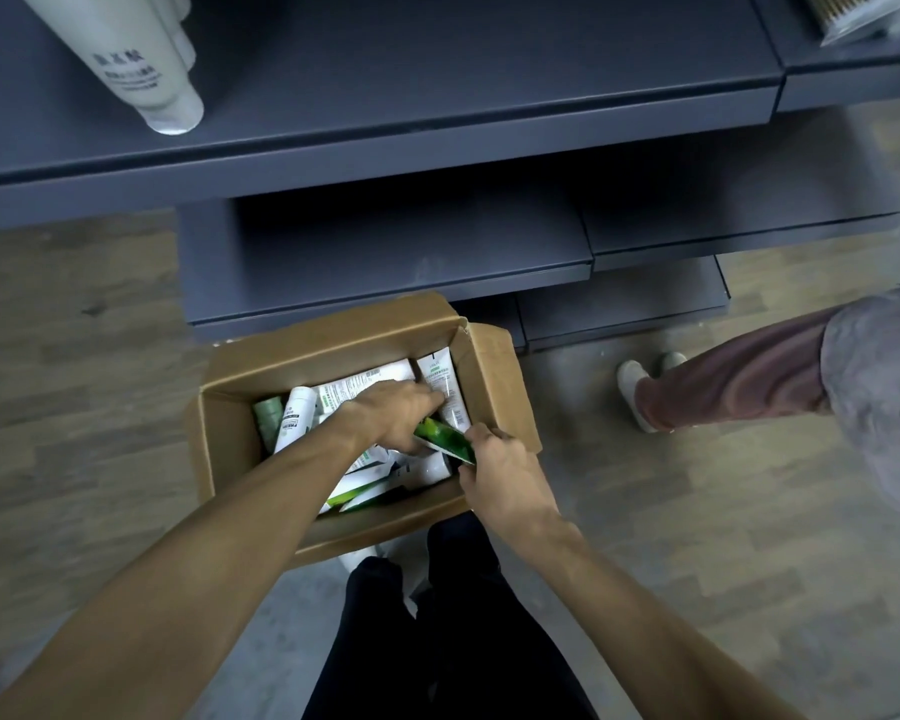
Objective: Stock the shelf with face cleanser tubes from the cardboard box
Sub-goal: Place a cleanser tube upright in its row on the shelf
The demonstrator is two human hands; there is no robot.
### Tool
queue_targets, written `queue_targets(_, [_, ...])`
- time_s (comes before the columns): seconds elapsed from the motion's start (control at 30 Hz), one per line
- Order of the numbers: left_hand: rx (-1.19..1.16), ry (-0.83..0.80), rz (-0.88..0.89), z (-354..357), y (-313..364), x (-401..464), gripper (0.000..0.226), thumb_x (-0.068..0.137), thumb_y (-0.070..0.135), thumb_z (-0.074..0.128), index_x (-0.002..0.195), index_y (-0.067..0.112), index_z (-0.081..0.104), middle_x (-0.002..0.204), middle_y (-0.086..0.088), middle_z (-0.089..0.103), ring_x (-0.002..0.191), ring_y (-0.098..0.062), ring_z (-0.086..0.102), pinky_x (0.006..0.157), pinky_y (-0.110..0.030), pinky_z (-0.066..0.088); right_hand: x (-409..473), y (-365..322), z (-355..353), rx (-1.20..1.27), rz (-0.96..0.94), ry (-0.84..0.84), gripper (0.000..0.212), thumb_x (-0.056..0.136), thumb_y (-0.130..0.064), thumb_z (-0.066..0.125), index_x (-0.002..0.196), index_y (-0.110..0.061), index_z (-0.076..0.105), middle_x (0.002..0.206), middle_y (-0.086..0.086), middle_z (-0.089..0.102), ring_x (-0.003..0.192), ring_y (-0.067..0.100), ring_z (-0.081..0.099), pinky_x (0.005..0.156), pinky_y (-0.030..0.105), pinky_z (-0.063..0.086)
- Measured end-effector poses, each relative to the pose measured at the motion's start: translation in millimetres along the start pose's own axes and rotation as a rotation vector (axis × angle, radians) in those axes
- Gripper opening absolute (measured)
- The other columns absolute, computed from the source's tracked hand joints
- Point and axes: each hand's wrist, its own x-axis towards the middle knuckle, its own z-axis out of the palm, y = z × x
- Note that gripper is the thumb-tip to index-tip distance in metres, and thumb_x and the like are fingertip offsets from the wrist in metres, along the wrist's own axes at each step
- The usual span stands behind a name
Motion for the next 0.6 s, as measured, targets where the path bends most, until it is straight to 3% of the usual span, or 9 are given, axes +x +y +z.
queue_targets(0.1, [-0.122,-0.037,-0.082,6,0,-2,0.035,0.085,0.045,0.064,0.1,0.022,0.043,0.105,-0.002,0.054,0.096,-0.021,0.052,0.072,-0.034,0.042,-1,0,-1,0.026,0.011,0.001,0.03,0.094,-0.023,0.057,0.122,-0.015,0.053,0.112,0.008,0.063,0.101,0.032,0.064,0.084,0.038,0.052])
queue_targets(0.17, [-0.185,-0.076,-0.126,11,-2,-1,0.034,0.09,0.048,0.056,0.108,0.02,0.053,0.113,-0.002,0.051,0.107,-0.022,0.049,0.081,-0.035,0.044,-3,0,0,0.039,0.016,0.01,0.03,0.094,-0.024,0.057,0.123,-0.016,0.054,0.111,0.008,0.063,0.101,0.033,0.064,0.083,0.038,0.051])
queue_targets(0.23, [-0.244,-0.118,-0.132,12,-2,0,0.035,0.092,0.049,0.054,0.113,0.021,0.059,0.116,-0.003,0.048,0.111,-0.021,0.046,0.078,-0.031,0.044,-4,1,3,0.04,0.013,0.015,0.029,0.094,-0.025,0.057,0.121,-0.016,0.055,0.11,0.008,0.064,0.1,0.032,0.065,0.082,0.037,0.051])
queue_targets(0.33, [-0.368,-0.125,-0.13,7,0,-3,0.028,0.086,0.038,0.068,0.107,0.021,0.06,0.109,0.0,0.05,0.093,-0.018,0.054,0.062,-0.028,0.046,-5,1,6,0.041,0.008,0.02,0.03,0.093,-0.024,0.058,0.122,-0.017,0.055,0.111,0.007,0.064,0.1,0.031,0.065,0.083,0.037,0.051])
queue_targets(0.43, [-0.452,-0.126,-0.138,3,2,-10,0.031,0.078,0.022,0.077,0.099,0.019,0.055,0.093,0.003,0.055,0.073,-0.018,0.059,0.06,-0.034,0.053,-5,0,9,0.04,0.004,0.026,0.033,0.093,-0.023,0.058,0.126,-0.017,0.055,0.114,0.007,0.063,0.102,0.031,0.064,0.084,0.037,0.05])
queue_targets(0.6, [-0.256,-0.022,-0.003,6,-6,-22,0.027,0.081,0.026,0.069,0.104,0.035,0.057,0.102,0.004,0.05,0.098,-0.018,0.049,0.083,-0.039,0.047,-4,-3,7,0.063,-0.011,0.072,0.037,0.093,-0.025,0.058,0.129,-0.02,0.052,0.114,0.004,0.062,0.101,0.028,0.064,0.086,0.038,0.053])
